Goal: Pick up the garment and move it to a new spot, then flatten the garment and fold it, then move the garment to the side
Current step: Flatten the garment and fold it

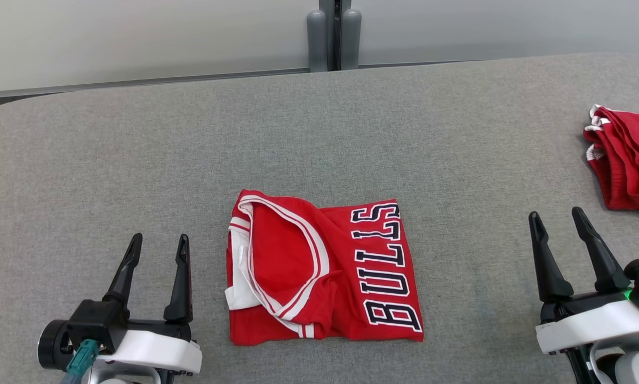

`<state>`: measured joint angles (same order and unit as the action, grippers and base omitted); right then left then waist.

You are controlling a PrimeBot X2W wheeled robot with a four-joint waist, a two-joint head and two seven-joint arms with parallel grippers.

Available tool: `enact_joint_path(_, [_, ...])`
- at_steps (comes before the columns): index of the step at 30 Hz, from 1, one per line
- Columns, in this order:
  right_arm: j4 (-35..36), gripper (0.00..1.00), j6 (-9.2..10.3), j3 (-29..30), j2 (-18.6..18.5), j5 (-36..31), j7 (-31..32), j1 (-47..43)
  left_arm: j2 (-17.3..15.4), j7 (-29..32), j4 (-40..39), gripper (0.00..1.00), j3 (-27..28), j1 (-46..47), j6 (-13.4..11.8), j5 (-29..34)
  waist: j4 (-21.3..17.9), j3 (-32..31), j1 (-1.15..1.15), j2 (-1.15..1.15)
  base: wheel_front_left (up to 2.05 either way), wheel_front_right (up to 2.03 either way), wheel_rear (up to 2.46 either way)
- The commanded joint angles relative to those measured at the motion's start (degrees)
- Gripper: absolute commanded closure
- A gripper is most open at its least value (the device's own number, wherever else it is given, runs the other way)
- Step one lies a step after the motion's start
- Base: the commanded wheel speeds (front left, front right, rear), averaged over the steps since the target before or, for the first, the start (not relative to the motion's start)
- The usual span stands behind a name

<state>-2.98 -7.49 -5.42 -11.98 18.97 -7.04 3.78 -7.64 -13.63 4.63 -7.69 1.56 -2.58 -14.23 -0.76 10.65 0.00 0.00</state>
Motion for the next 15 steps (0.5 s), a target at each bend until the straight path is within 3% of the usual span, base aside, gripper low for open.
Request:
enact_joint_path(1, [0.48, 0.0, 0.0, 0.03, 0.08, -0.31, 0.47, -0.38, -0.29, 0.1, -0.31, 0.0, 0.09, 0.05, -0.29, -0.44, 0.01, -0.06, 0.0, 0.0, 0.0, 0.0, 0.0])
enact_joint_path(9, [1.24, 0.0, 0.0, -0.47, 0.24, -0.83, 1.15, -0.35, -0.5, 0.18, -0.81, 0.0, -0.27, 0.36, -0.54, -0.56, 0.26, 0.27, 0.0, 0.0, 0.0, 0.0, 0.0])
enact_joint_path(10, [1.22, 0.56, 0.0, -1.09, 0.28, -0.75, 1.68, -0.14, -0.51, 0.18, -0.87, 0.0, -0.33, 0.63, -0.54, -0.54, 0.37, 0.47, 0.0, 0.0, 0.0, 0.0, 0.0])
enact_joint_path(11, [1.22, 0.56, 0.0, -1.09, 0.28, -0.75, 1.68, -0.14, -0.51, 0.18, -0.87, 0.0, -0.33, 0.63, -0.54, -0.54, 0.37, 0.47, 0.0, 0.0, 0.0, 0.0, 0.0])
enact_joint_path(12, [1.33, 1.0, 0.0, -1.76, 0.39, -0.76, 1.86, 0.1, -0.51, 0.18, -0.88, 0.0, -0.41, 0.94, -0.52, -0.55, 0.55, 0.69, 0.0, 0.0, 0.0, 0.0, 0.0])
enact_joint_path(15, [1.19, 1.0, 0.0, -5.97, 0.92, -0.32, 3.02, 0.73, -0.44, 0.11, -0.78, 0.0, -0.67, 1.74, -0.39, -0.66, 1.16, 1.36, 0.0, 0.0, 0.0, 0.0, 0.0])
